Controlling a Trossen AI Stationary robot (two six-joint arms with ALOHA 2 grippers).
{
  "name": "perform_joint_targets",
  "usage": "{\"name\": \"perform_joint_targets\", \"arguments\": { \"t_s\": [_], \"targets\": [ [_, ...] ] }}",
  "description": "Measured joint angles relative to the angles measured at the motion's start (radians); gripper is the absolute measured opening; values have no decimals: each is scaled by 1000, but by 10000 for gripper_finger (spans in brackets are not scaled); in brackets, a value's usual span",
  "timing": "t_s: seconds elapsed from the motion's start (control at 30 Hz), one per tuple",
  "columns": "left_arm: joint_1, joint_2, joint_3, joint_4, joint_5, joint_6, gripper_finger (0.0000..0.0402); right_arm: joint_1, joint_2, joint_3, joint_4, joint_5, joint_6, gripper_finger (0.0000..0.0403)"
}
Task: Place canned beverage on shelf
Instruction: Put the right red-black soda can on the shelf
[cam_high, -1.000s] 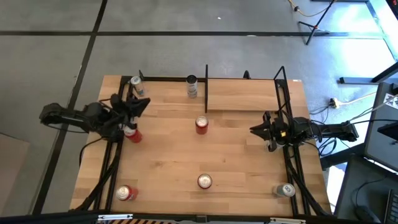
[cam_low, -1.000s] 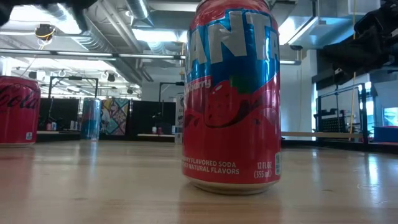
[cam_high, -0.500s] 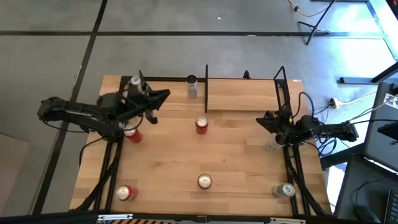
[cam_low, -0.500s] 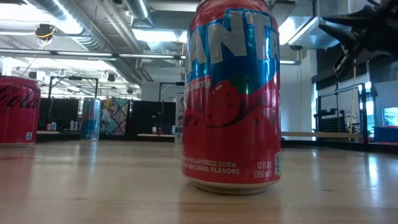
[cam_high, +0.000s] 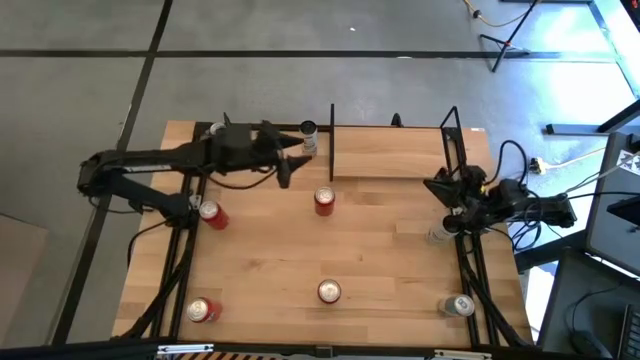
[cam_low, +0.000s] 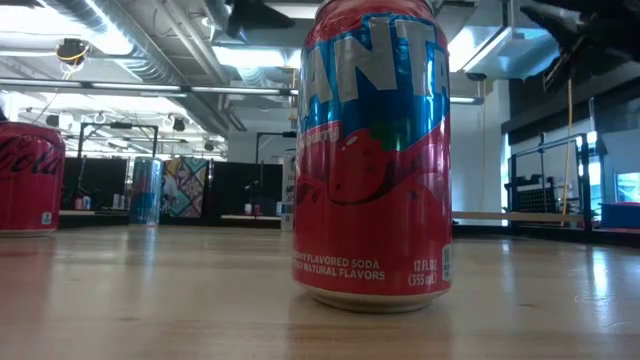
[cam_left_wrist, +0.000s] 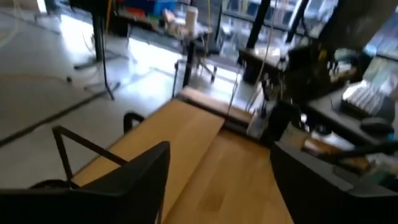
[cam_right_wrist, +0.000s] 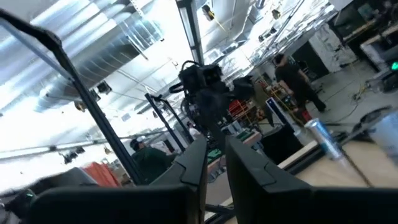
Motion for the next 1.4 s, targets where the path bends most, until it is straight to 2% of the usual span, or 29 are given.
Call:
{"name": "perform_joint_targets", "arguments": {
  "t_s": [0.17, 0.47, 0.57, 0.73, 0.83, 1.07, 1.4],
  "targets": [
    [-36, 109, 23, -24, 4, 0, 300, 0, 26, 83, -63, 1, -124, 50],
    [-85, 296, 29, -32, 21, -55, 288, 0, 114, 166, -67, 7, -285, 50],
    [-89, 356, 114, -135, 22, -89, 287, 0, 131, 168, -70, 7, -290, 50],
    [-79, 471, 325, -419, -10, -138, 286, 0, 138, 169, -107, 8, -289, 50],
    [-64, 530, 390, -493, -11, -183, 286, 0, 138, 169, -120, 8, -289, 50],
    [-50, 624, 395, -529, 26, -257, 286, 0, 137, 169, -119, 9, -288, 50],
    [-51, 662, 395, -548, 43, -266, 286, 0, 137, 169, -120, 8, -287, 50]
  ]
}}
